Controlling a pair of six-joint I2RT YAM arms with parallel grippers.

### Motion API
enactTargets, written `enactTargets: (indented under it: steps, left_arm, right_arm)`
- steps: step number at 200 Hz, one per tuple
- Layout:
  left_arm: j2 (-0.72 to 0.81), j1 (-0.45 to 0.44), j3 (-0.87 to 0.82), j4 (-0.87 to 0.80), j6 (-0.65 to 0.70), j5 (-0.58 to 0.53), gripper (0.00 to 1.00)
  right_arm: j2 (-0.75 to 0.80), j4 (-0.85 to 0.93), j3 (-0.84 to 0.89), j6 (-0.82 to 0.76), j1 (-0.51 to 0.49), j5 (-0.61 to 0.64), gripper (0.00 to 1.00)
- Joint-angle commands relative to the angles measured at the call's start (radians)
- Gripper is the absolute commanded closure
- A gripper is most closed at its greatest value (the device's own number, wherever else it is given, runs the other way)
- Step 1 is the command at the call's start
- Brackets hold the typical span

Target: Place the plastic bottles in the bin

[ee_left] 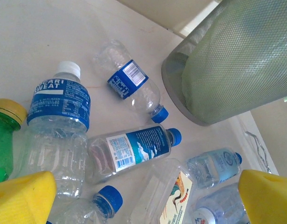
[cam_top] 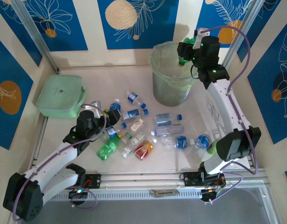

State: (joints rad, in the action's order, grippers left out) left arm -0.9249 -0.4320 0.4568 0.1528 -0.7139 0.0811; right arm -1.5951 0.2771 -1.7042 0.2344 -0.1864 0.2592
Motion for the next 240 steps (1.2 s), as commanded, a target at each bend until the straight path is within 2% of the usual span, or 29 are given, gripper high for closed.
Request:
enactTargets:
  steps: [1, 65, 79, 108, 129, 203, 240]
  left_arm:
    - [-0.015, 0.006, 0.014, 0.038, -0.016, 0.05, 0.01]
    - [-0.04, 0.006, 0.023, 0.027, -0.012, 0.093, 0.01]
    - [-0.042, 0.006, 0.02, 0.024, -0.012, 0.093, 0.0]
    - [-0.047, 0.005, 0.02, 0.024, -0.012, 0.096, 0.01]
    - [-0.055, 0.004, 0.023, 0.029, -0.009, 0.104, 0.01]
    - [-0.131, -0.035, 0.066, 0.058, 0.068, 0.17, 0.0]
    - [-0.195, -0.062, 0.093, 0.091, 0.121, 0.197, 0.01]
  right_arm:
    - [-0.047, 0.066, -0.034, 0.003, 0.009, 0.009, 0.39]
    - [-0.16, 0.12, -0.061, 0.076, 0.005, -0.083, 0.35]
    - [-0.17, 0.123, -0.069, 0.08, 0.003, -0.087, 0.31]
    - [-0.179, 0.14, -0.094, 0.074, -0.002, -0.086, 0.16]
    - [-0.171, 0.151, -0.112, 0.064, -0.005, -0.079, 0.11]
    - [0.004, 0.241, -0.099, 0.044, -0.005, -0.104, 0.08]
    - [0.165, 0.342, 0.045, 0.077, -0.005, -0.092, 0.08]
